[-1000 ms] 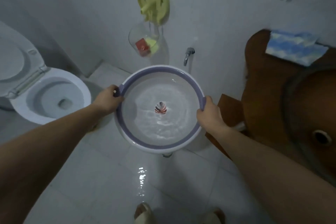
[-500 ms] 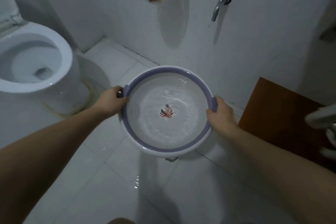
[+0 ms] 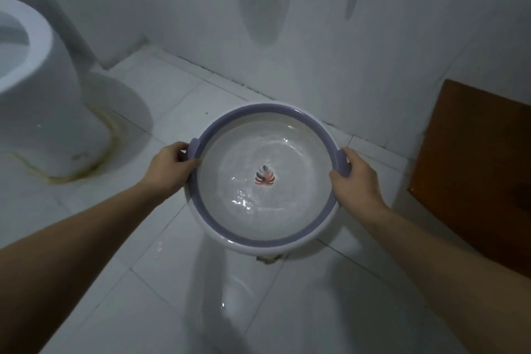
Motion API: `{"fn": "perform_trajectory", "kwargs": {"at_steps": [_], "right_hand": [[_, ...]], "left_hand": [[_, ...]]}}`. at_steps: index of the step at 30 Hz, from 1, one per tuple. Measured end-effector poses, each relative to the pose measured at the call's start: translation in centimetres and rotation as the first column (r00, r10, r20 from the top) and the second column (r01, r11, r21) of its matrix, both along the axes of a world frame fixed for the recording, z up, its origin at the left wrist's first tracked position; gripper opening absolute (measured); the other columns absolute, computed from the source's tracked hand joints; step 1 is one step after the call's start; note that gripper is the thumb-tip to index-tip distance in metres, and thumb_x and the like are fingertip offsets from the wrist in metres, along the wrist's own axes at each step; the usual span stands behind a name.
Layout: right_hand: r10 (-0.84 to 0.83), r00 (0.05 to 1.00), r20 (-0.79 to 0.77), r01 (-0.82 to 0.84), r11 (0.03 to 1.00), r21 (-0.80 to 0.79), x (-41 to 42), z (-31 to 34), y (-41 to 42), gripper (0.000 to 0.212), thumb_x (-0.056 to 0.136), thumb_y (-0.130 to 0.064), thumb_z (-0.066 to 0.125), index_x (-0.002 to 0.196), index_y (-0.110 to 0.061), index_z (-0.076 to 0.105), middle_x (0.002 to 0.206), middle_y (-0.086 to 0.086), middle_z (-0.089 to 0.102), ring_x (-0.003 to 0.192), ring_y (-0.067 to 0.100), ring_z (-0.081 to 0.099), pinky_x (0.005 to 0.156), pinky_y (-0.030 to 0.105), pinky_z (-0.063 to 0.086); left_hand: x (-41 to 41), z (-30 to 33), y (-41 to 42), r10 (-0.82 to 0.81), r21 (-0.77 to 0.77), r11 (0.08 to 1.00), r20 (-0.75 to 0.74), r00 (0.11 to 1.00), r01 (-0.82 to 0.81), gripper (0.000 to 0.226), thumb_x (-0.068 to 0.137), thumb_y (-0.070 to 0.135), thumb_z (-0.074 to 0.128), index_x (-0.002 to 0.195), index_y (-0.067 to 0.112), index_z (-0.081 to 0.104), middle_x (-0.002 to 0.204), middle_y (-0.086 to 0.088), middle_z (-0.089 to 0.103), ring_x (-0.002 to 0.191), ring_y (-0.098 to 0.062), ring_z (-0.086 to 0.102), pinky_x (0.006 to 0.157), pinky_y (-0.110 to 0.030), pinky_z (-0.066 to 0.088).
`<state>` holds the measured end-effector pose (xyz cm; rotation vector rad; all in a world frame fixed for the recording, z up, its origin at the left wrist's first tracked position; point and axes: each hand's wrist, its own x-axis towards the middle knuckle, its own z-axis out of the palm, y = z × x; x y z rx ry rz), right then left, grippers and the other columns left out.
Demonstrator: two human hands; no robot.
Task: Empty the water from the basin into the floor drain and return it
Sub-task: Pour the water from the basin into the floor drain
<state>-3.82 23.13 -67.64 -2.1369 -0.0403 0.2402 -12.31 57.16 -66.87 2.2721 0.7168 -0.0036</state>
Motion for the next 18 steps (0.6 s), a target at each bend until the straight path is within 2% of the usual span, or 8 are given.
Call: {"fn": "perform_trajectory", "kwargs": {"at_steps": [4,9,15,18], "right_hand": [[0.004,1.0,0.021,-0.003,0.999,-0.044,1.2,-1.6,-0.5,0.02,0.094,-0.007,0.052,0.109,-0.018,0.057,0.098,0.007,0.064,0.079,0.013,0.061,0.056,0.02,0.046],[0.033,0.999,0.021,-0.032,0.997,-0.075,1.9,-3.0,-1.5,0.033,0.09,-0.009,0.054,0.121,-0.019,0.056,0.104,0.006,0.064,0.086,0.021,0.063,0.068,0.029,0.051],[0.036,0.998,0.052,-0.03,0.993,-0.114,2.5,-3.4,-1.7,0.029,0.091,-0.006,0.053,0.12,-0.008,0.059,0.1,0.011,0.063,0.084,0.024,0.058,0.062,0.025,0.043],[0.035,0.997,0.068,-0.026,0.992,-0.125,3.2,-3.9,-1.6,0.028,0.089,-0.004,0.054,0.116,-0.008,0.061,0.095,0.009,0.062,0.082,0.025,0.057,0.056,0.019,0.04]], "left_hand": [[0.3,-2.3,-0.9,0.014,-0.024,1.0,0.007,1.0,-0.014,0.033,0.097,0.029,0.063,0.126,0.014,0.062,0.106,-0.005,0.069,0.092,-0.024,0.068,0.078,-0.04,0.06],[0.3,-3.9,-2.3,0.051,-0.028,0.998,0.029,0.998,-0.05,0.032,0.097,0.022,0.062,0.127,0.013,0.06,0.108,-0.006,0.067,0.094,-0.026,0.067,0.08,-0.04,0.059],[-0.1,-4.3,-3.6,0.093,-0.057,0.994,0.059,0.994,-0.089,0.028,0.095,0.018,0.06,0.123,0.013,0.062,0.105,-0.007,0.067,0.093,-0.028,0.066,0.084,-0.045,0.059],[0.1,-4.1,-3.4,0.101,-0.061,0.993,0.081,0.992,-0.097,0.026,0.094,0.018,0.061,0.119,0.013,0.064,0.103,-0.007,0.068,0.092,-0.028,0.066,0.083,-0.046,0.06]]}}
